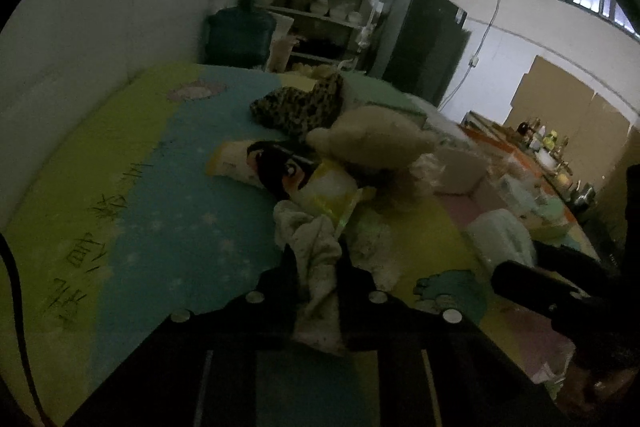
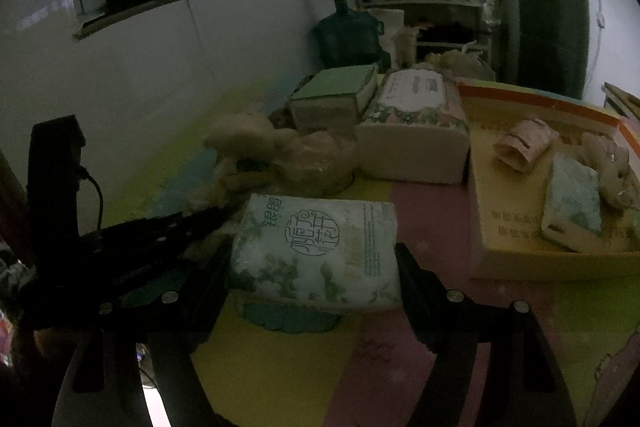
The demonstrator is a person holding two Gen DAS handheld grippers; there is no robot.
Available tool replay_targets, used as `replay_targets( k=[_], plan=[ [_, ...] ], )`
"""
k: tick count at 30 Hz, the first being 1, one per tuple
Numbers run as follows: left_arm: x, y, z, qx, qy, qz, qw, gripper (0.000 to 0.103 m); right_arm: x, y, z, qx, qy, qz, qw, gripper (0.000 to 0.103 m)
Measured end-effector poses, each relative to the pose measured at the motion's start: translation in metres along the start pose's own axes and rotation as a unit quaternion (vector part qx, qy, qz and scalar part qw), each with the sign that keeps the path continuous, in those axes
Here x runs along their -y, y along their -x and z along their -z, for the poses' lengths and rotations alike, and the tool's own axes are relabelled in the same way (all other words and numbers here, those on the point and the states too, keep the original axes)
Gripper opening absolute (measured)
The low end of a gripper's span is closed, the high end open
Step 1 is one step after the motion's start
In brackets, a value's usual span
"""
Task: Organize soft objects
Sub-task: 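Grasp the white floral cloth with the left gripper while the right grasps the green-white tissue packet, then carry the cloth and tissue packet over the cardboard tray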
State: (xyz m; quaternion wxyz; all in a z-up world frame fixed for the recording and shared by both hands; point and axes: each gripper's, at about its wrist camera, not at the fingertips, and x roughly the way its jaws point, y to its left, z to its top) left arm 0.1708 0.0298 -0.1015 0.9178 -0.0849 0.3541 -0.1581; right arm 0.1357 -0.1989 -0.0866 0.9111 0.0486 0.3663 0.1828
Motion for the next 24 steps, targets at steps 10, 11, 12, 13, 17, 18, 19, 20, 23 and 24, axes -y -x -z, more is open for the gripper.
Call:
replay_targets(
  k=[10,11,12,13,17,18,19,20,23,24],
  plan=[
    [0.009,0.052,-0.015,0.063,-0.01,0.008,0.9979,0.017,-0.002,0.011,-0.002,0.015,-0.002,-0.005,1.0,0.078],
    [0.01,0.06,-0.018,0.074,-0.013,0.007,0.9971,0.017,-0.002,0.013,-0.002,0.017,-0.003,-0.006,1.0,0.078],
    [0.012,0.067,-0.02,0.082,-0.016,0.006,0.9965,0.017,-0.001,0.014,-0.003,0.019,-0.005,-0.006,1.0,0.078],
    [0.013,0.07,-0.022,0.087,-0.018,0.004,0.9961,0.017,0.0,0.016,-0.003,0.021,-0.006,-0.007,1.0,0.078],
    [0.022,0.085,-0.029,0.107,-0.032,-0.004,0.9937,0.017,0.001,0.024,-0.004,0.032,-0.007,-0.008,0.999,0.078],
    [0.025,0.087,-0.029,0.11,-0.034,-0.004,0.9933,0.017,0.001,0.026,-0.004,0.035,-0.007,-0.009,0.999,0.078],
    [0.028,0.089,-0.031,0.113,-0.038,-0.004,0.9928,0.017,0.001,0.029,-0.004,0.039,-0.007,-0.009,0.999,0.078],
    [0.032,0.09,-0.033,0.116,-0.043,-0.004,0.9923,0.017,0.002,0.03,-0.005,0.041,-0.007,-0.008,0.999,0.078],
    [0.044,0.091,-0.038,0.12,-0.055,-0.002,0.9913,0.017,0.004,0.038,-0.006,0.051,-0.006,-0.005,0.999,0.078],
    [0.049,0.091,-0.04,0.121,-0.061,0.0,0.9908,0.017,0.006,0.041,-0.006,0.055,-0.007,-0.004,0.998,0.078]
  ],
)
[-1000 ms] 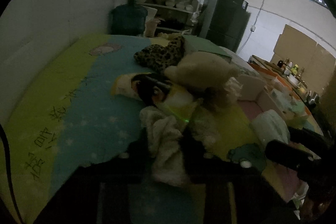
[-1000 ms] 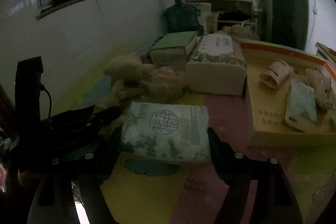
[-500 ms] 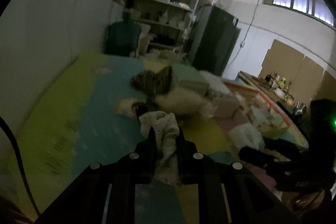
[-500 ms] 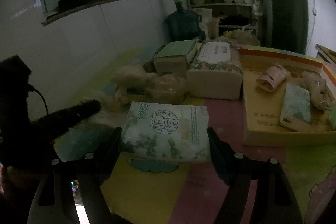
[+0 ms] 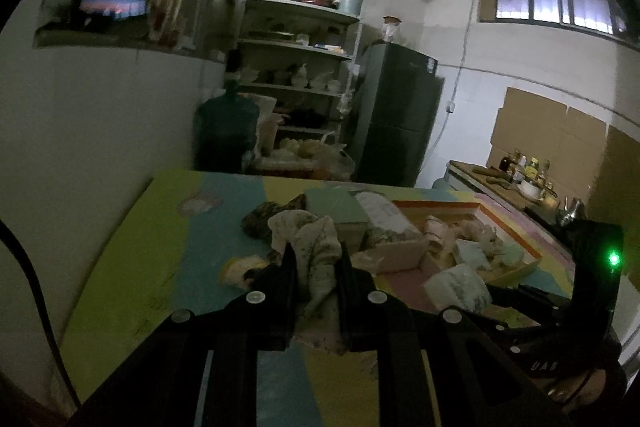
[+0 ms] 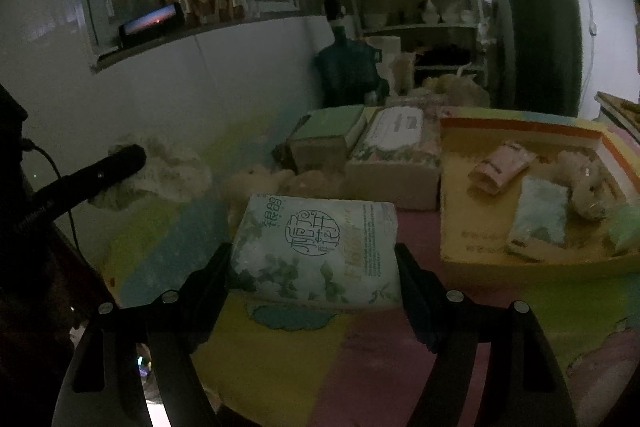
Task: Organize soft objects
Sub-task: 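Carry the cloth and tissue packet over the cardboard tray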
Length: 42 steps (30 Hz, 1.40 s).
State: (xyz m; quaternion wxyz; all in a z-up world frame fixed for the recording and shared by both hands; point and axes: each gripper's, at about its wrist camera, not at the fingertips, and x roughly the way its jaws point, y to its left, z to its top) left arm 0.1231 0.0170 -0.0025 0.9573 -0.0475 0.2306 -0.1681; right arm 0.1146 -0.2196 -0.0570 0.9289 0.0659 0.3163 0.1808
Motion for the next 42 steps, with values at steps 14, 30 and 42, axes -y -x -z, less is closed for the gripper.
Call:
replay_targets(
  k=[14,30,42],
  plan=[
    [0.084,-0.031,-0.023,0.007,-0.05,0.073,0.9961,0.017,0.055,0.048,-0.009,0.052,-0.024,0.051,0.997,0.078],
    [0.183,-0.092,-0.033,-0.018,-0.09,0.153,0.9839,0.017,0.141,0.093,-0.013,0.086,-0.05,0.125,0.987,0.078],
    [0.234,-0.151,-0.044,-0.043,-0.09,0.158,0.9824,0.017,0.216,0.105,-0.029,0.089,-0.049,0.168,0.981,0.078]
  ],
)
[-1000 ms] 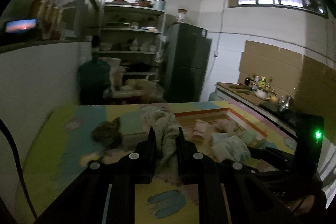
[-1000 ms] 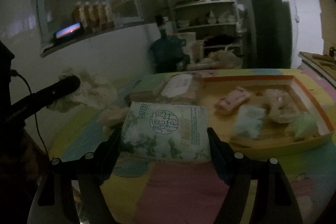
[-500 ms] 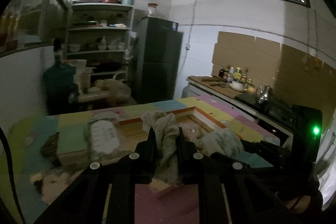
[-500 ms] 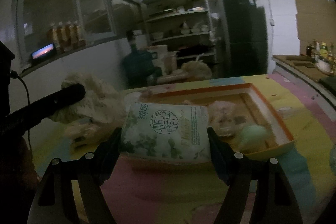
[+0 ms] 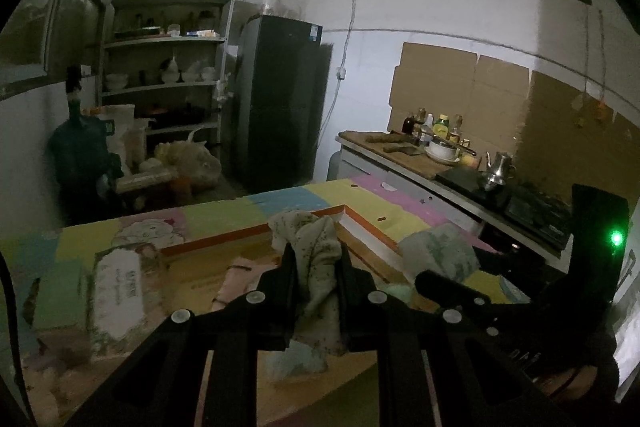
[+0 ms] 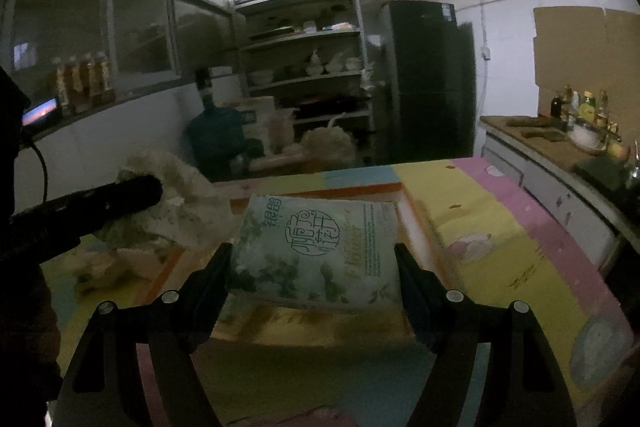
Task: Organize soft objects
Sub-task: 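Carry the cloth and tissue packet over the cardboard tray, then lower both items into the tray and open both grippers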
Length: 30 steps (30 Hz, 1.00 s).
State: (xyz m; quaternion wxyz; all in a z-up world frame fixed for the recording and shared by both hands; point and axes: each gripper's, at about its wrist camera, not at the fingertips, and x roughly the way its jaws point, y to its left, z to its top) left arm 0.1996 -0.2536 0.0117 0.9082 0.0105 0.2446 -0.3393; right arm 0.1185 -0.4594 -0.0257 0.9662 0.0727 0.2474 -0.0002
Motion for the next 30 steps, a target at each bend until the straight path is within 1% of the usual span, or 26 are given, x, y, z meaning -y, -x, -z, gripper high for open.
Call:
replay_targets(
  k=[3,12,18,22,30],
  plan=[
    [0.001,-0.019,-0.005,-0.009,0.011,-0.005,0.9999,0.017,0.016,-0.012,-0.007,-0.006,0.002,0.003,1.0,0.078],
    [-0.01,-0.071,-0.01,-0.041,0.047,-0.017,0.9979,0.017,0.046,-0.053,-0.017,-0.034,-0.01,0.008,0.999,0.078],
    [-0.016,-0.094,-0.005,-0.066,0.06,-0.021,0.9958,0.017,0.053,-0.076,-0.019,-0.062,-0.018,0.005,0.998,0.078],
    [-0.017,-0.109,0.0,-0.085,0.065,-0.024,0.994,0.017,0.057,-0.091,-0.017,-0.085,-0.023,-0.006,0.996,0.078],
    [-0.021,-0.125,0.007,-0.111,0.064,-0.032,0.9912,0.017,0.06,-0.113,-0.019,-0.117,-0.02,-0.013,0.993,0.078]
  ],
)
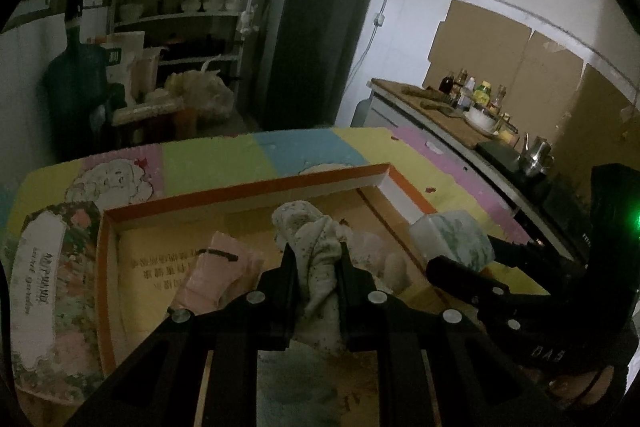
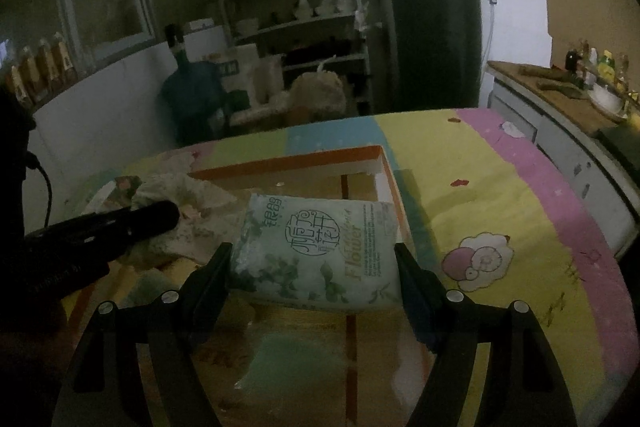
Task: Organize soft objects
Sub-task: 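Lower both items into the tray and open both grippers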
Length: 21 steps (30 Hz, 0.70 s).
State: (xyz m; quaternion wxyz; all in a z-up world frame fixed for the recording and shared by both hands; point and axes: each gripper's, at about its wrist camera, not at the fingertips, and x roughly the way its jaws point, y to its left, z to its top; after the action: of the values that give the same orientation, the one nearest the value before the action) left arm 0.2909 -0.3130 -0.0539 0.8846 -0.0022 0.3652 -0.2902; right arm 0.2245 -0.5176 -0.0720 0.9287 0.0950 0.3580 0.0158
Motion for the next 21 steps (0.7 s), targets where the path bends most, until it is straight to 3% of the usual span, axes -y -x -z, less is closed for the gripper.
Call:
replay_targets(
  k=[10,14,18,21],
  plan=[
    [-0.006,-0.018,0.003,-0.039,0.01,0.001,0.9992,0.022,0.001,-0.019,0.004,-0.033,0.002,0.008,0.999,0.078],
    [-0.01,-0.018,0.003,-0.043,0.023,-0.013,0.9987,0.044,-0.001,-0.022,0.003,-0.036,0.009,0.011,0.999,0.078],
    [-0.009,-0.015,0.003,-0.034,0.023,-0.015,0.9991,0.053,-0.001,-0.023,0.004,-0.033,0.009,0.007,0.999,0.079],
    [-0.008,-0.009,0.003,-0.019,0.018,-0.021,0.9994,0.066,0.0,-0.023,0.005,-0.03,0.009,0.006,0.999,0.08]
  ],
)
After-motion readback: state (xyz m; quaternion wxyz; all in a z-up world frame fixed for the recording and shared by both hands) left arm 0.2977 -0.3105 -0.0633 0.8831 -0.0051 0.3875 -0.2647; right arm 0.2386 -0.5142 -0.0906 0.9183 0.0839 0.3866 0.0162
